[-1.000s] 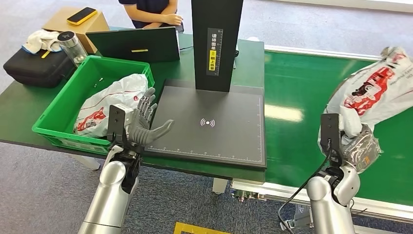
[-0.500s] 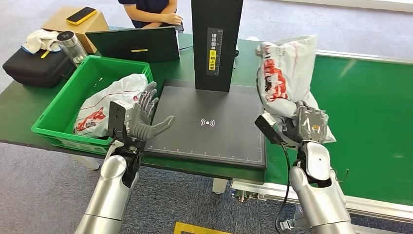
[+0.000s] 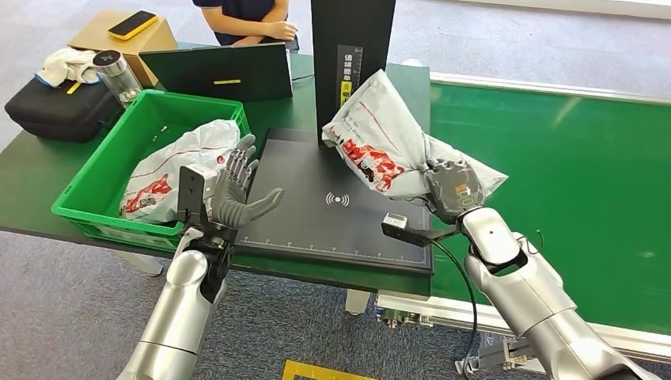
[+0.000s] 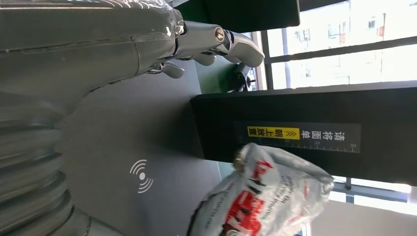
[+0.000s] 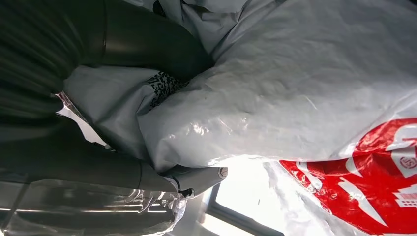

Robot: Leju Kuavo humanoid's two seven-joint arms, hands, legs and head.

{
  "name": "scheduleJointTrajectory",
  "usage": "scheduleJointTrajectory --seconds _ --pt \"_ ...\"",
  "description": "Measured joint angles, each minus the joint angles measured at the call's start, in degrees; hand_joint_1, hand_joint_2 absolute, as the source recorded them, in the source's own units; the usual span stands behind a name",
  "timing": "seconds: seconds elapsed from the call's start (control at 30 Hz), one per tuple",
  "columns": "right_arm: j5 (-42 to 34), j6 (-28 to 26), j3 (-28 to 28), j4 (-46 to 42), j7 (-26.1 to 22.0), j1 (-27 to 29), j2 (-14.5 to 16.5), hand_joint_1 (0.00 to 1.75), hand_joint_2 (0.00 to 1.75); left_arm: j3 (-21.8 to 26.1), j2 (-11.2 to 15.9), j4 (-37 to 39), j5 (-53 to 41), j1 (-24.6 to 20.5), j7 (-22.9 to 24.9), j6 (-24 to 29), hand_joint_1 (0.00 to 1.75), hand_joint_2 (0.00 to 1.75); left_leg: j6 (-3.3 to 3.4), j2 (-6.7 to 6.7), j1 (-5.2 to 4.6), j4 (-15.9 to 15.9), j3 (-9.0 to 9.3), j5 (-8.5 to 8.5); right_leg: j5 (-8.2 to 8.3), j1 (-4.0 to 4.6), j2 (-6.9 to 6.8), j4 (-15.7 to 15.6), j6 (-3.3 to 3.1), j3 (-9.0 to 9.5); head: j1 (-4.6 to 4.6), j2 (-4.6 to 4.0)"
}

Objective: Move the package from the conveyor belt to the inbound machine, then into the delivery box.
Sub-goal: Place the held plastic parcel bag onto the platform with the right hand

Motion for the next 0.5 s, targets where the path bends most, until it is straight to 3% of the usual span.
scheduleJointTrajectory --seconds 0.13,0.27,0.5 --pt "-1.32 -3.18 5.79 1.65 -4.13 -1.99 -1.4 1.75 1.75 -0.05 0.24 0.61 0.54 -0.1 -0.54 -0.25 0.0 1.75 0.0 0.0 0.0 0.0 0.0 0.0 0.0 0.0 0.0 0.0 0.0 0.0 -0.01 -0.01" --pt "-2.9 -6.35 10.76 2.98 -5.21 -3.82 -2.33 1.75 1.75 -0.16 0.51 0.98 1.07 -0.36 -0.6 -0.82 0.0 1.75 0.0 0.0 0.0 0.0 0.01 0.0 0.0 0.0 0.0 0.0 0.0 0.0 -0.01 0.0" --pt "-5.9 -15.18 14.47 5.72 -6.17 -4.33 -3.9 1.75 1.75 -0.92 0.79 1.41 1.34 -0.94 -0.65 -1.37 0.0 1.75 0.0 0.0 0.0 0.01 0.02 0.0 0.0 -0.01 0.0 0.0 0.0 0.01 -0.01 -0.01"
